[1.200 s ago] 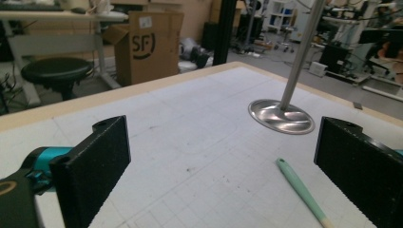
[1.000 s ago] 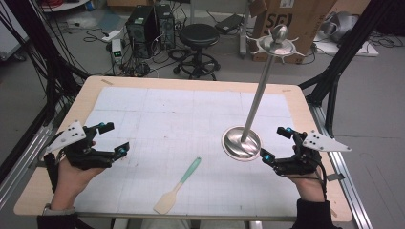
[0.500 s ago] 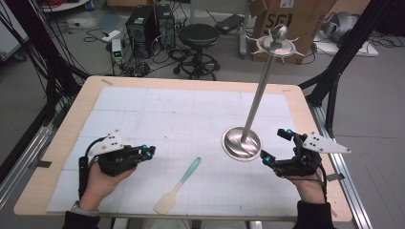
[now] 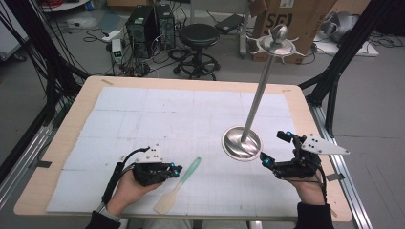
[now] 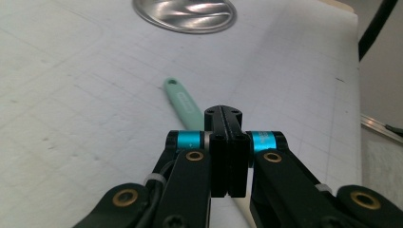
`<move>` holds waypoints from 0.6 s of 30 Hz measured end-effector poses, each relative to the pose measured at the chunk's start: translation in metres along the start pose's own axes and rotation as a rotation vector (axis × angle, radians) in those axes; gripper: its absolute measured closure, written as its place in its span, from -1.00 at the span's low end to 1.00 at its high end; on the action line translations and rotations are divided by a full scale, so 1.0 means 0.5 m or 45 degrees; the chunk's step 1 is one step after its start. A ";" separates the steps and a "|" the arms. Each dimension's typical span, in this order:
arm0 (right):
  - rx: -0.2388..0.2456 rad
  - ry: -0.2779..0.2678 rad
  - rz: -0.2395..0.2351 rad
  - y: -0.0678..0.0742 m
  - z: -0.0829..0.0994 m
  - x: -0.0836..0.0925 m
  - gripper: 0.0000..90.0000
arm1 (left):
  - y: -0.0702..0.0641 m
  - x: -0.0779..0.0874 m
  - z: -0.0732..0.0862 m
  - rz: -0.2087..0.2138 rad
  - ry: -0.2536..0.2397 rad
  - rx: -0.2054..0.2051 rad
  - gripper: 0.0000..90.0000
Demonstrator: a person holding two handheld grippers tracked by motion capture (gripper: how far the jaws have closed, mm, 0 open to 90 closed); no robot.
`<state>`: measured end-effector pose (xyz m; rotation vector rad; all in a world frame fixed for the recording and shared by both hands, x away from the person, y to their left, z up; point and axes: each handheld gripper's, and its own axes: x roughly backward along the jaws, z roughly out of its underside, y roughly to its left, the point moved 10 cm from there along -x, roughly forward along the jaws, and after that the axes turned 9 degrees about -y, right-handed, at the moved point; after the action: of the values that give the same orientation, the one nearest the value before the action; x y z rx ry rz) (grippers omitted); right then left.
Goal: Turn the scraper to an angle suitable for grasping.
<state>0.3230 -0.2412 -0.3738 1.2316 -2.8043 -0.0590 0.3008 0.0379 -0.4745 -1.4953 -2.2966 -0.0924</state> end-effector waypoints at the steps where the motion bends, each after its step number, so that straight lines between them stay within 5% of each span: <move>1: -0.002 0.001 -0.001 0.001 0.000 0.001 -0.99 | -0.004 -0.005 0.004 0.010 0.012 0.002 0.99; 7: -0.004 0.001 0.002 0.000 0.001 0.004 -0.99 | -0.016 -0.030 0.030 0.030 0.080 0.038 0.99; 18: -0.011 0.000 0.005 -0.002 0.003 0.005 -0.99 | -0.051 -0.036 0.055 0.108 0.162 0.002 1.00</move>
<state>0.3219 -0.2438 -0.3753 1.2246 -2.8035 -0.0712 0.2765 0.0190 -0.5023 -1.5377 -2.1309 -0.1571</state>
